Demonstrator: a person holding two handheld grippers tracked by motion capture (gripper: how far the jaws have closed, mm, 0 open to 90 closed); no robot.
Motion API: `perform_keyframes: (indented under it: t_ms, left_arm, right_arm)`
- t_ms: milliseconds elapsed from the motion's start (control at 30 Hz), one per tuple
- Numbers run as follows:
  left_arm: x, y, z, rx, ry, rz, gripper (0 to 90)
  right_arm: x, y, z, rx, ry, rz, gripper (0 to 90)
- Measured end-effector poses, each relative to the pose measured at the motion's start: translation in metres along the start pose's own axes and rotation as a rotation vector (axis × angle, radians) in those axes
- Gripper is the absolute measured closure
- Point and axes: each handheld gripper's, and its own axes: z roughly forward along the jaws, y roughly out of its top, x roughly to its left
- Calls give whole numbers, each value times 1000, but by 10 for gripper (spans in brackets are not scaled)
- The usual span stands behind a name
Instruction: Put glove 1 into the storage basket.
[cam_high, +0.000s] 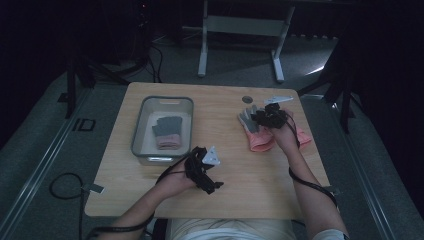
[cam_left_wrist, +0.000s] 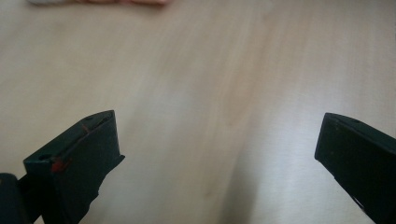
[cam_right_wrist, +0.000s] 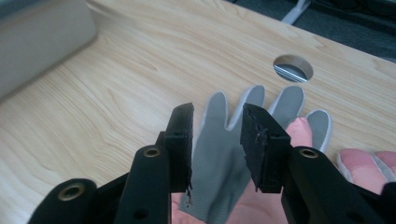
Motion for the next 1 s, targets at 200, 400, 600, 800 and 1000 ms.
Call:
perform_keyframes:
  t_ms: [200,400,600,800,1000]
  left_arm:
    - [-21,-19,20,44,10,-2,0]
    - [-36,-35,27,3,49,-70,0]
    - [-43,-43,24,-8,111,-90,0]
    - [-57,-51,25,-44,120,-133,0]
    - [-56,-49,28,-44,121,-117,0]
  right_arm:
    - [-3,-4,11,38,-6,-9,622]
    - [-8,-15,24,79,-18,3,611]
    - [-7,-27,34,125,-36,-19,613]
    - [-3,-37,45,128,-42,-41,678]
    - [0,-37,49,144,-53,-29,775]
